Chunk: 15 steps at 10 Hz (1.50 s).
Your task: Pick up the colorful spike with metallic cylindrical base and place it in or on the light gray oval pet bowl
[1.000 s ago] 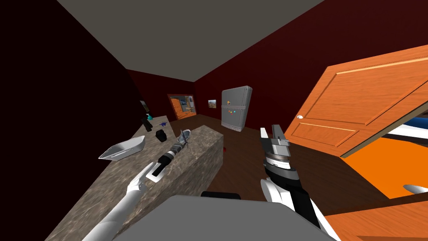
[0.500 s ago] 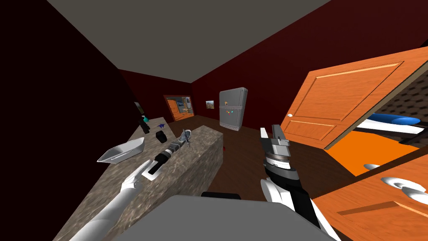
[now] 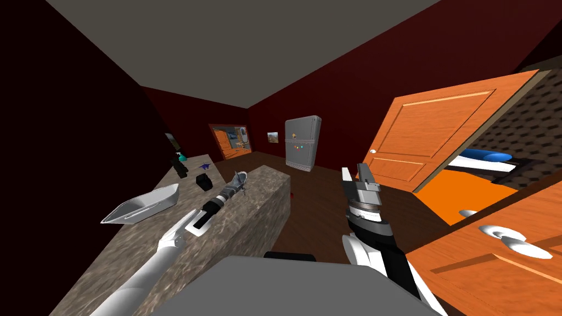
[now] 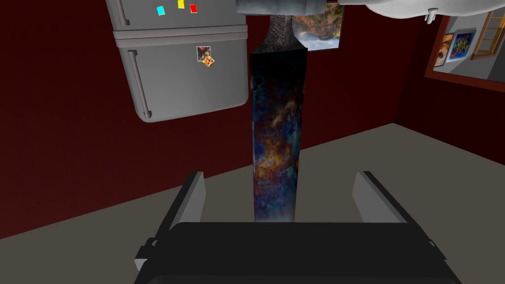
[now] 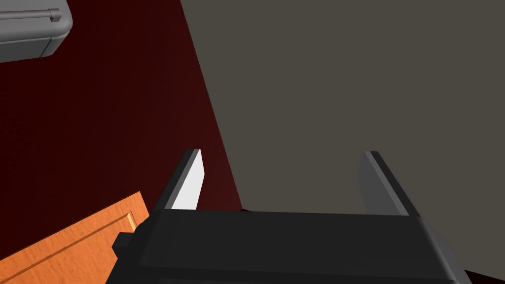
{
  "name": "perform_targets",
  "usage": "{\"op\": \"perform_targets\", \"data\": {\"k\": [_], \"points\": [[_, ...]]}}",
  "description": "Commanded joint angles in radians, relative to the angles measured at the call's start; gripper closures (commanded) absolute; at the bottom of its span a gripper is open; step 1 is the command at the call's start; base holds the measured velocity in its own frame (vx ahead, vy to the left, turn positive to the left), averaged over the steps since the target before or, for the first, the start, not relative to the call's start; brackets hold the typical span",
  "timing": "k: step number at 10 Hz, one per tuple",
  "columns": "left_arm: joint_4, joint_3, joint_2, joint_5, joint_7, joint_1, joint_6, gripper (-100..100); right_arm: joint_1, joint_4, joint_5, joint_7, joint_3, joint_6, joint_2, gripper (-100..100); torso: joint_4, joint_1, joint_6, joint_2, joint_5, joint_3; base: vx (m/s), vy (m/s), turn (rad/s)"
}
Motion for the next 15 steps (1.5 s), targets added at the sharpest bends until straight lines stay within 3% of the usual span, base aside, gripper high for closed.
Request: {"op": "perform_targets", "data": {"k": [1, 3, 5, 6, 10, 11, 12, 15], "points": [[0.033, 0.01, 0.002, 0.002, -0.002, -0.023, 0.005, -100, 0.0, 0.0, 0.0, 0.0, 0.0, 0.0, 0.0, 0, 0.0, 0.0, 0.0, 0.0, 0.0, 0.0, -0.057, 0.011, -0.169], [0.082, 0.031, 0.007, 0.005, -0.005, -0.055, 0.02, -100, 0.0, 0.0, 0.0, 0.0, 0.0, 0.0, 0.0, 0, 0.001, 0.0, -0.001, 0.003, 0.0, 0.002, -0.076, 0.001, -0.218], [0.077, 0.031, 0.007, 0.005, -0.004, -0.053, 0.022, -100, 0.0, 0.0, 0.0, 0.0, 0.0, 0.0, 0.0, 0, 0.001, 0.0, -0.001, 0.004, 0.0, 0.002, -0.052, 0.0, -0.103], [0.079, 0.031, 0.008, 0.005, -0.004, -0.054, 0.023, 100, 0.0, 0.0, 0.0, 0.0, 0.0, 0.0, 0.0, 0, 0.001, 0.0, -0.002, 0.002, 0.0, 0.001, -0.006, 0.0, 0.004], [0.079, 0.033, 0.007, 0.006, -0.003, -0.054, 0.024, 100, 0.0, 0.0, 0.0, 0.0, 0.0, 0.0, 0.0, 0, -0.001, 0.0, -0.001, -0.001, 0.0, -0.001, 0.0, 0.0, 0.0], [0.079, 0.033, 0.007, 0.006, -0.003, -0.054, 0.024, 0, 0.0, 0.0, 0.0, 0.0, 0.0, 0.0, 0.0, 0, -0.001, 0.0, 0.0, -0.001, 0.0, -0.001, 0.0, 0.0, 0.0], [0.063, 0.022, 0.005, 0.004, -0.004, -0.042, 0.014, 100, 0.0, 0.0, 0.0, 0.0, 0.0, 0.0, 0.0, 0, 0.0, 0.0, 0.0, -0.001, 0.0, -0.001, 0.038, 0.003, 0.269], [0.004, -0.003, -0.001, -0.001, -0.001, -0.003, -0.004, 100, 0.001, 0.0, 0.0, 0.0, 0.0, 0.0, 0.0, 0, -0.001, -0.001, -0.001, -0.005, 0.0, -0.003, 0.08, -0.009, 0.22]]}}
